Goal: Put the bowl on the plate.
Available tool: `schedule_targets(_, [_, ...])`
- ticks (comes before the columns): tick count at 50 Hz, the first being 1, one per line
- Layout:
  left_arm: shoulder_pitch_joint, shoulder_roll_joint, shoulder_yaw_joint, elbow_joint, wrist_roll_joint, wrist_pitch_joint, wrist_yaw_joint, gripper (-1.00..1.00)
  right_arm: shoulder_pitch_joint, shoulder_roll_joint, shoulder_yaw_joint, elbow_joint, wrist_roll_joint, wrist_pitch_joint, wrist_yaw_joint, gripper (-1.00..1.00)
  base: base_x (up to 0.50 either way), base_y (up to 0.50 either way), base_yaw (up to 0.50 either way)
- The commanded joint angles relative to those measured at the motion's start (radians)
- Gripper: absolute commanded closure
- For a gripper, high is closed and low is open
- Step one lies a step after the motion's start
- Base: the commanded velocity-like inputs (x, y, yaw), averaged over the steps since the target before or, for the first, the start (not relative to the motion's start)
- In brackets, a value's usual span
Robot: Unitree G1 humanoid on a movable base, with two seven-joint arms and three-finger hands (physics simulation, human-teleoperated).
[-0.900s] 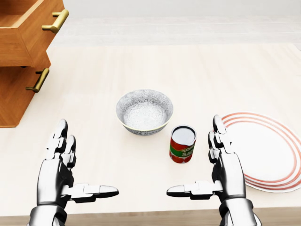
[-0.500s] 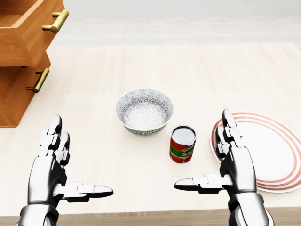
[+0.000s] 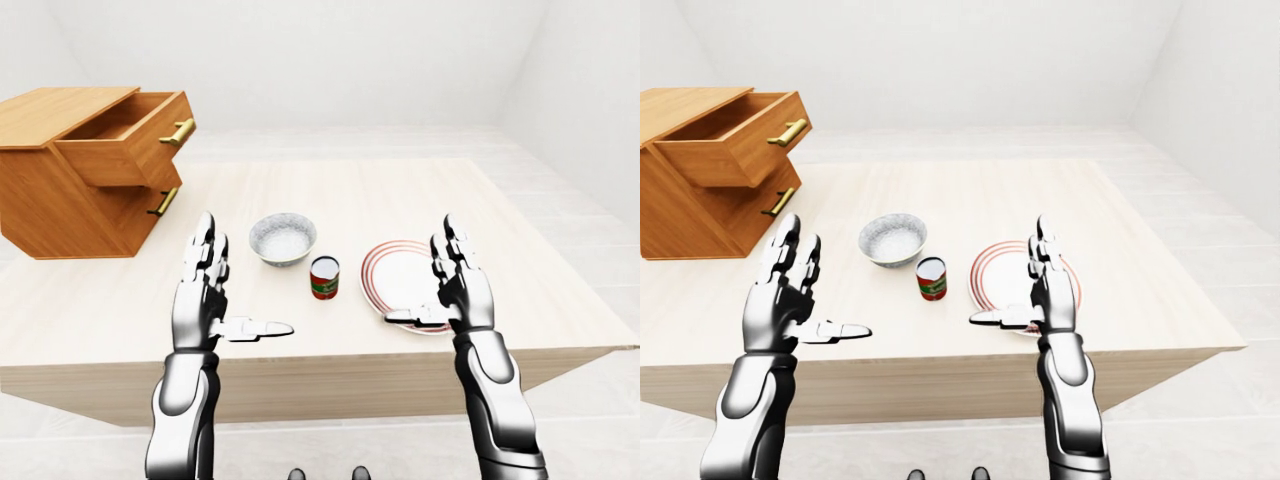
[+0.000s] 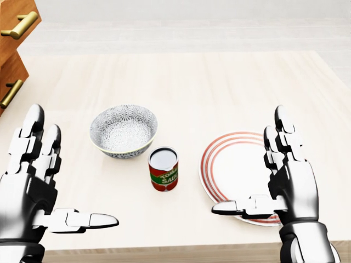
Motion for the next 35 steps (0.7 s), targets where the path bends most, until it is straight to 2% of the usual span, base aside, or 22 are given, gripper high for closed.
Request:
schedule_targets(1, [0.03, 0.002, 0.014, -0.122, -0.023, 0.0, -0.027, -1.0, -0.012, -0.005, -0.02, -0.053, 0.002, 0.0, 0.007, -1.0, 0.0, -0.5, 0.0])
schedule_targets(7, [0.032, 0.009, 0.063, -0.234, -0.044, 0.0, -0.037, -1.0, -0.026, -0.01, -0.033, -0.085, 0.007, 0.0, 0.005, -1.0, 0.0, -0.5, 0.0])
schedule_targets(13, [0.019, 0.01, 0.111, -0.271, -0.059, 0.0, -0.038, -1.0, -0.032, -0.012, -0.025, -0.105, -0.008, 0.0, 0.004, -1.0, 0.0, -0.5, 0.0])
schedule_targets(21, [0.014, 0.015, 0.142, -0.291, -0.08, 0.0, -0.057, -1.0, -0.038, -0.013, -0.025, -0.117, -0.022, 0.0, 0.005, -1.0, 0.0, -0.48, 0.0])
schedule_targets(35, [0.001, 0.021, 0.195, -0.32, -0.076, 0.0, -0.064, -1.0, -0.043, -0.01, -0.026, -0.096, -0.039, 0.0, 0.0, -1.0, 0.0, -0.02, 0.0])
